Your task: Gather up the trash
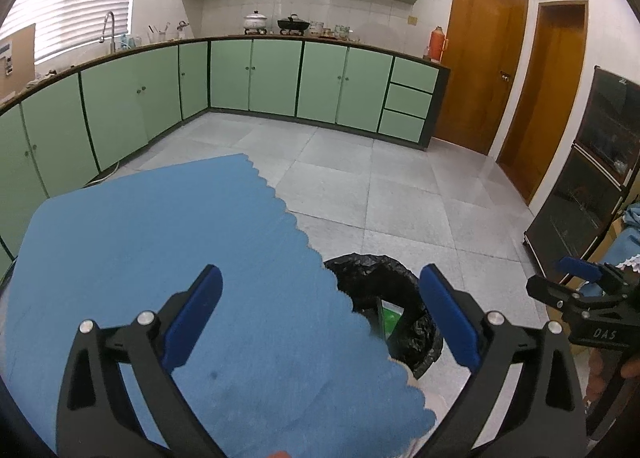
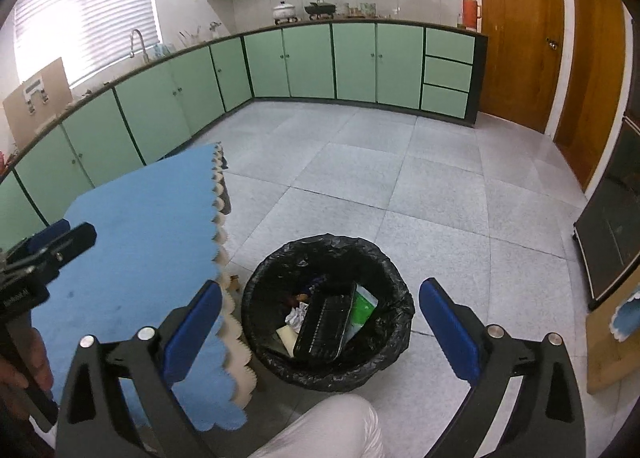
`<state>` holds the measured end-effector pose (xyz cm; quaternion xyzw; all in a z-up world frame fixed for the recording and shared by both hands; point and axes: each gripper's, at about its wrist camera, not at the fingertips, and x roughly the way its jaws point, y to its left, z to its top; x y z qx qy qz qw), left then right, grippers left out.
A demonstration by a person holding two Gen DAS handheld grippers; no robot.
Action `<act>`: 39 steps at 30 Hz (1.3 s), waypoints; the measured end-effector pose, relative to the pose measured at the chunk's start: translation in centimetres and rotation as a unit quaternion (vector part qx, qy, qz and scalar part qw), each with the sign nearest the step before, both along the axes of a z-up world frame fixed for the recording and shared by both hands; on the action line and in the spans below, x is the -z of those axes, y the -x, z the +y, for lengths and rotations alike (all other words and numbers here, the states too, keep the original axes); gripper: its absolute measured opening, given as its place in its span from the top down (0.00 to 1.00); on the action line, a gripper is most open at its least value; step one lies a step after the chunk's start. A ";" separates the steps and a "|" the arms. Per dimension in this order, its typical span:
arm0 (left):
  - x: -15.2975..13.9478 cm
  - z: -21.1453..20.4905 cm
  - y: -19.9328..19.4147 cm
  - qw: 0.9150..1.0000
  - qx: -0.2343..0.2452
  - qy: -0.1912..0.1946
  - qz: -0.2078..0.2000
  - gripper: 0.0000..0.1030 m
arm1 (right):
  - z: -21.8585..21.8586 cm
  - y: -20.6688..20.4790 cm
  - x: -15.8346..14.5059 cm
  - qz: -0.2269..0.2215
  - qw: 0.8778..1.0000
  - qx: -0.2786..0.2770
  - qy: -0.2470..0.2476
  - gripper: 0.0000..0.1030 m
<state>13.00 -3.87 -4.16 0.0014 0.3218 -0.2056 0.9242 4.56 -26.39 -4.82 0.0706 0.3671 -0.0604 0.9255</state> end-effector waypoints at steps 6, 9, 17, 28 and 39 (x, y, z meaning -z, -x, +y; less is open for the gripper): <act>-0.7 0.8 2.6 1.000 -0.004 0.002 -0.006 0.07 | 1.2 1.8 -1.1 -0.008 1.000 0.000 0.000 0.06; -0.9 1.0 3.5 1.000 -0.004 0.003 -0.011 0.07 | 1.4 2.3 -1.4 -0.011 1.000 -0.001 0.000 0.06; -1.1 1.4 4.9 1.000 -0.009 -0.001 -0.027 0.07 | 2.3 3.3 -2.0 -0.023 1.000 -0.008 0.010 0.06; -1.3 1.8 5.4 0.999 -0.017 -0.003 -0.031 0.07 | 3.7 3.7 -2.2 -0.030 0.999 -0.022 0.019 0.06; -1.3 2.2 5.9 0.999 -0.026 -0.006 -0.035 0.06 | 4.1 3.6 -2.2 -0.030 0.999 -0.028 0.022 0.06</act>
